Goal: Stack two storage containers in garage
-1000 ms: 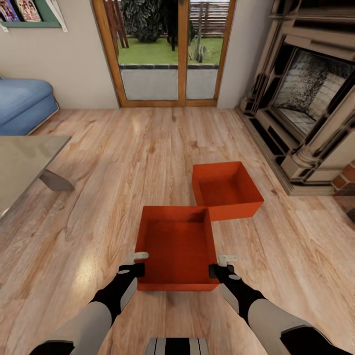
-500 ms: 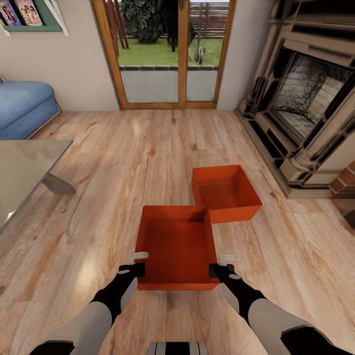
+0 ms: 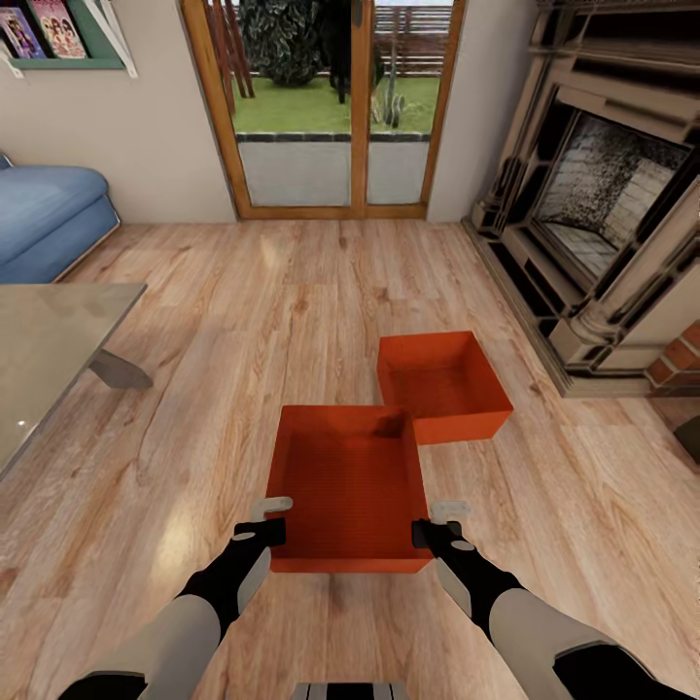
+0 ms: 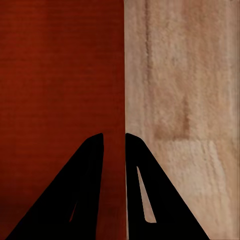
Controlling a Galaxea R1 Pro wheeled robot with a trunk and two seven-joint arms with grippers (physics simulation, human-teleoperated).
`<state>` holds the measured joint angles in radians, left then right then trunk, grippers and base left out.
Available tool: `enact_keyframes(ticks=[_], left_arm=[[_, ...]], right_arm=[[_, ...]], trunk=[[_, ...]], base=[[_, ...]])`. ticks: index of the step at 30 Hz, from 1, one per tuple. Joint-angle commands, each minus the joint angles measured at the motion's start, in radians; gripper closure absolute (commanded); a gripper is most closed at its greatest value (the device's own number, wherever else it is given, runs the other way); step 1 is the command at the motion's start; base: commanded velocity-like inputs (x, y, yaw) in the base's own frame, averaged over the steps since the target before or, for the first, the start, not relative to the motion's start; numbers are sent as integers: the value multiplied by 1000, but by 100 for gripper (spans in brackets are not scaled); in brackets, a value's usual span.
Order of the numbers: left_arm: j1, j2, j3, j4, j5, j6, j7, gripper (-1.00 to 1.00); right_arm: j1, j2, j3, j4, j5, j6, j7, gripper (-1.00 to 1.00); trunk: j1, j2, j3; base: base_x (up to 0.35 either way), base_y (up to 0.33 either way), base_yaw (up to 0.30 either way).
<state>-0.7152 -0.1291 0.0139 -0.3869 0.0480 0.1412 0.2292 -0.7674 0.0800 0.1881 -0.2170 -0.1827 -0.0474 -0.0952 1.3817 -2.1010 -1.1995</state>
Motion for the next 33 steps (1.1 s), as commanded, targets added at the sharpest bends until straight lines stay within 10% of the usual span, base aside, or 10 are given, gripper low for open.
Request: enact_keyframes(ticks=[1,33], left_arm=[[0,34,-6,-1,8,6,7,100],[0,33,-6,-3,8,4,9,100]], right_arm=[[-1,-2,1,-1,-7,-4,-6,100],[-1,-2,0,-1,-7,-6,-7,100]], trunk=[[-4,7,3],[-127,231,103]], base=[[0,0,0],[0,0,0]])
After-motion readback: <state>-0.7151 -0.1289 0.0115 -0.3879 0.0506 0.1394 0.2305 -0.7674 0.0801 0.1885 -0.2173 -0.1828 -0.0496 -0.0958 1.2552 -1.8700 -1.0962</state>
